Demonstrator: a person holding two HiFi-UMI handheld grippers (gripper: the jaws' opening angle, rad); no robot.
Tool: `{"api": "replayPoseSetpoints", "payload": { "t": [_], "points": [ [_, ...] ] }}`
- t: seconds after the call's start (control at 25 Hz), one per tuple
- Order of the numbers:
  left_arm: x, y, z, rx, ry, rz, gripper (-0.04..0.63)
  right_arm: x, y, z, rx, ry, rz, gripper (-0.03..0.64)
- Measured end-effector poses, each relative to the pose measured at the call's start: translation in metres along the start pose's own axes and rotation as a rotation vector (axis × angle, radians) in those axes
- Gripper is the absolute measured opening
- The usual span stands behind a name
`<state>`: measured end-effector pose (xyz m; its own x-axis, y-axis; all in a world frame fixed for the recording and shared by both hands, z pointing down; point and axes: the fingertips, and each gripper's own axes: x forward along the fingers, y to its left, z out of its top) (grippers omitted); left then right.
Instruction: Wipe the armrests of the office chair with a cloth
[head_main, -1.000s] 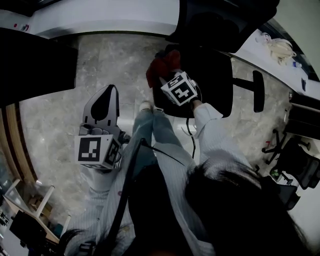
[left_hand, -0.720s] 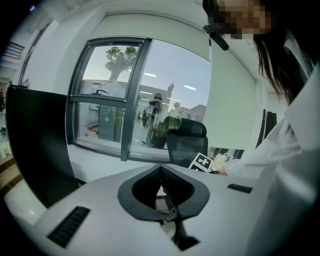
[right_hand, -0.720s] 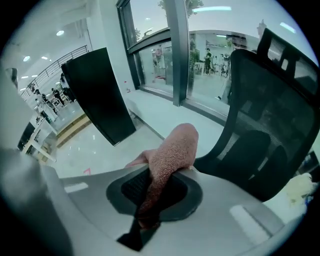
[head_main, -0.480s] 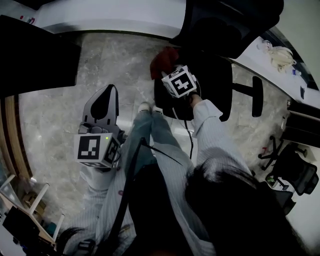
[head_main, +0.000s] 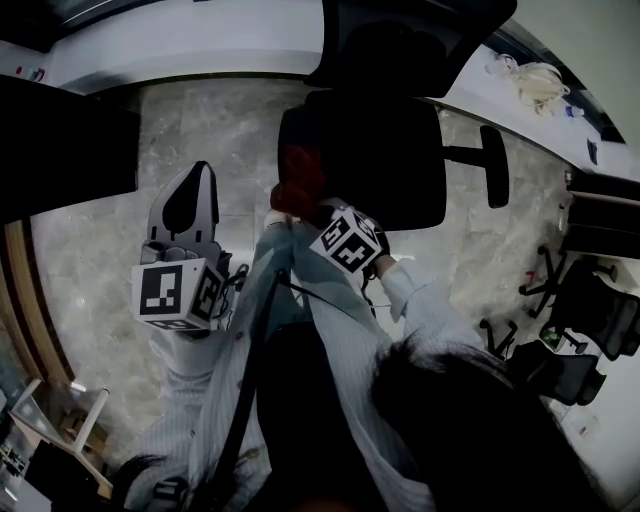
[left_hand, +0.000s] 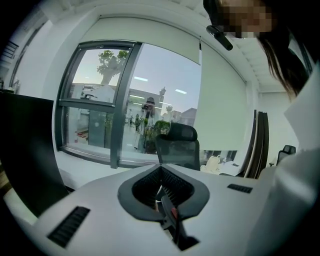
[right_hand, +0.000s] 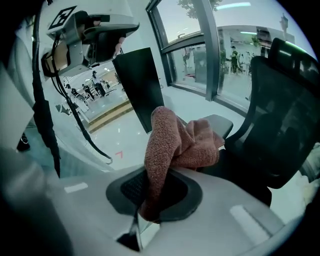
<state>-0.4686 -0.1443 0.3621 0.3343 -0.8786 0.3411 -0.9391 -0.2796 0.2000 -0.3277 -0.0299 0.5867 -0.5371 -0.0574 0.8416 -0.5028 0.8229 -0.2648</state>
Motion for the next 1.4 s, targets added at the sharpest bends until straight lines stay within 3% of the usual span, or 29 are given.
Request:
{"api": "replayPoseSetpoints", "payload": {
  "t": [0.16,0.52,0.72,0.92,1.24,1.4],
  "points": [
    [-0.004,-0.004,-0.005,-0.006,0.016,0.035,0.003,0.002,-0.030,0.009,0.025,-0.022,-0.006,0.034],
    [-0.027,0.019,-0.027,-0.038,0.075,0.118,0.004,0.033,-0.167,0.084,0.242,-0.088,-0.131,0.034],
    [-0.039,0.033,-0.024,-0.046,0.056,0.160,0.003,0.042,-0.191,0.103,0.266,-0.091,-0.195,0.035],
    [-0.040,0.032,-0.029,-0.033,0.040,0.131,0.004,0.041,-0.165,0.094,0.261,-0.082,-0.156,0.034],
    [-0.025,-0.003,0.000,-0.013,-0.017,0.053,0.003,0.009,-0.055,0.030,0.169,-0.033,0.017,0.034],
    [-0.016,-0.020,0.005,0.003,-0.012,0.014,0.003,-0.002,-0.023,0.006,0.187,-0.055,0.046,0.034]
  ]
}}
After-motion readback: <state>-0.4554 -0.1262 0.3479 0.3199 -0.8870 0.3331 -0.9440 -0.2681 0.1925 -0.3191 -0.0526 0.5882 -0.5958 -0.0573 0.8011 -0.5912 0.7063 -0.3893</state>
